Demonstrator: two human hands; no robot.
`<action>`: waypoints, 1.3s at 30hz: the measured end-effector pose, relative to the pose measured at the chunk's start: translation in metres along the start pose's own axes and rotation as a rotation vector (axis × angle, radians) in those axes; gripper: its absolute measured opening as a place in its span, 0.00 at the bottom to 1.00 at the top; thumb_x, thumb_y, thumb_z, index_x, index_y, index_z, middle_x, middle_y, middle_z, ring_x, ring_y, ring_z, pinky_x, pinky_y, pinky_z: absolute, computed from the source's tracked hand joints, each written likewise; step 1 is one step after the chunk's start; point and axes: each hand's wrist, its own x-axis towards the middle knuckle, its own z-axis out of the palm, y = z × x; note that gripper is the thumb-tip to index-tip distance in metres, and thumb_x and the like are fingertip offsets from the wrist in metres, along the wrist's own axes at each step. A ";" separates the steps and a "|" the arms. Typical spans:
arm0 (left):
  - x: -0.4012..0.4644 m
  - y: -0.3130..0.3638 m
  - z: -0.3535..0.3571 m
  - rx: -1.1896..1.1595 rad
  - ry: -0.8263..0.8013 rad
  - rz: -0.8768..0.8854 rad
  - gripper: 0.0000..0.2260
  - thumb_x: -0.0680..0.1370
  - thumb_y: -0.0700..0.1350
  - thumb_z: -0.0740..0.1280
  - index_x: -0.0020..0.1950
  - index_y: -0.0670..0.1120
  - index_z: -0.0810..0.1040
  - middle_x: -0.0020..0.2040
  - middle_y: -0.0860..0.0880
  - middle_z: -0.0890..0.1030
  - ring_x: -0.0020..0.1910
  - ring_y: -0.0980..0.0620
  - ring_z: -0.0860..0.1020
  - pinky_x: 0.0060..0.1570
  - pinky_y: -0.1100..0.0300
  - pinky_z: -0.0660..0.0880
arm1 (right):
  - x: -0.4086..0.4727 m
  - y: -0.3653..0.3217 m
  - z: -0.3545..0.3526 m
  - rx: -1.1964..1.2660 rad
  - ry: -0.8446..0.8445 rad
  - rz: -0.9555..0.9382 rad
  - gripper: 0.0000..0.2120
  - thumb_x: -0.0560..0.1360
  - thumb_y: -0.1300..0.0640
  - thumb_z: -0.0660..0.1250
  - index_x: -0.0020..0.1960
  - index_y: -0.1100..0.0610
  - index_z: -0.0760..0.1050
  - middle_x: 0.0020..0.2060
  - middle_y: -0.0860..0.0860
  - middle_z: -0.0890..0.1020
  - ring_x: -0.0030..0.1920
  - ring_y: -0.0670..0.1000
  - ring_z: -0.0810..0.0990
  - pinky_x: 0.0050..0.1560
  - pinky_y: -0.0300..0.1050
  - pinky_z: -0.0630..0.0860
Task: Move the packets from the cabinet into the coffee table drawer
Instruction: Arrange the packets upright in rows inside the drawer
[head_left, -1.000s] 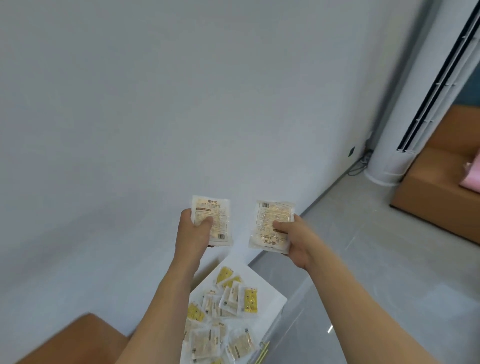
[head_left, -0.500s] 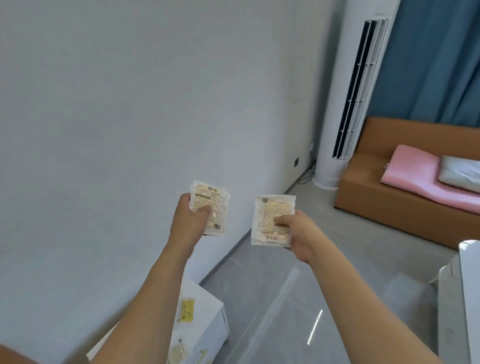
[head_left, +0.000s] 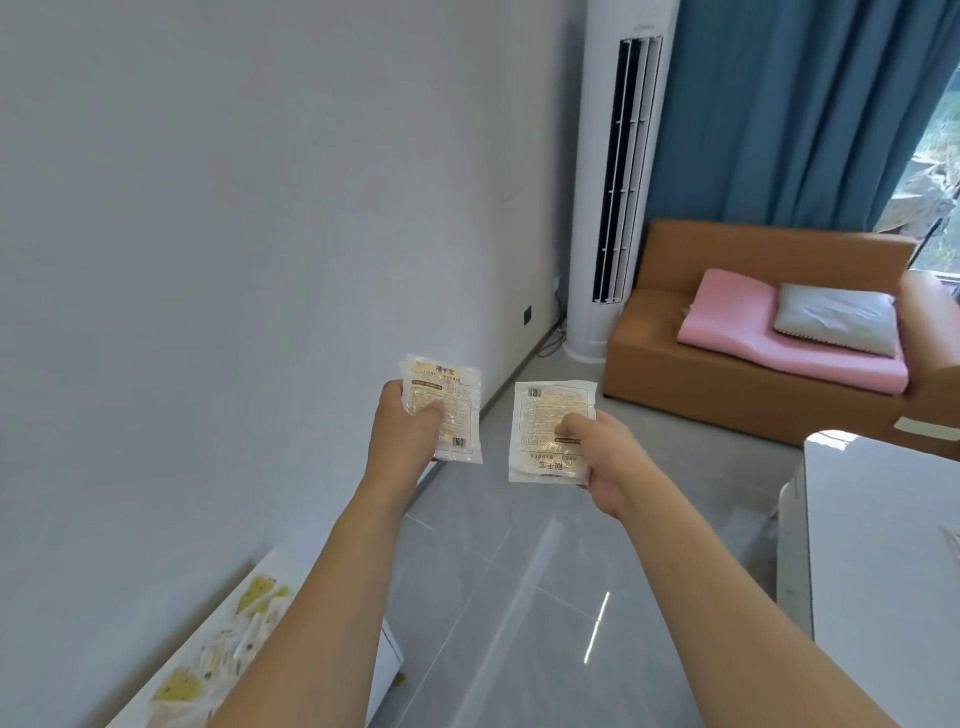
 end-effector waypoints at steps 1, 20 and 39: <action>-0.009 0.003 0.011 0.001 -0.008 0.001 0.09 0.79 0.41 0.66 0.52 0.56 0.72 0.50 0.57 0.80 0.46 0.57 0.81 0.32 0.63 0.79 | -0.004 -0.003 -0.015 0.007 0.002 -0.005 0.13 0.74 0.66 0.62 0.55 0.55 0.76 0.44 0.53 0.86 0.42 0.55 0.86 0.46 0.52 0.82; -0.191 0.053 0.263 0.020 -0.056 0.020 0.09 0.78 0.40 0.66 0.56 0.48 0.73 0.50 0.52 0.82 0.47 0.51 0.82 0.40 0.55 0.79 | -0.090 -0.045 -0.326 0.034 0.061 -0.043 0.11 0.73 0.67 0.61 0.50 0.56 0.77 0.38 0.51 0.87 0.39 0.54 0.86 0.35 0.46 0.81; -0.420 0.100 0.473 0.020 -0.015 0.030 0.07 0.77 0.38 0.66 0.53 0.47 0.74 0.48 0.51 0.82 0.45 0.50 0.82 0.45 0.53 0.80 | -0.198 -0.065 -0.624 -0.024 0.056 -0.037 0.12 0.74 0.65 0.62 0.55 0.55 0.74 0.47 0.53 0.85 0.44 0.55 0.85 0.43 0.50 0.82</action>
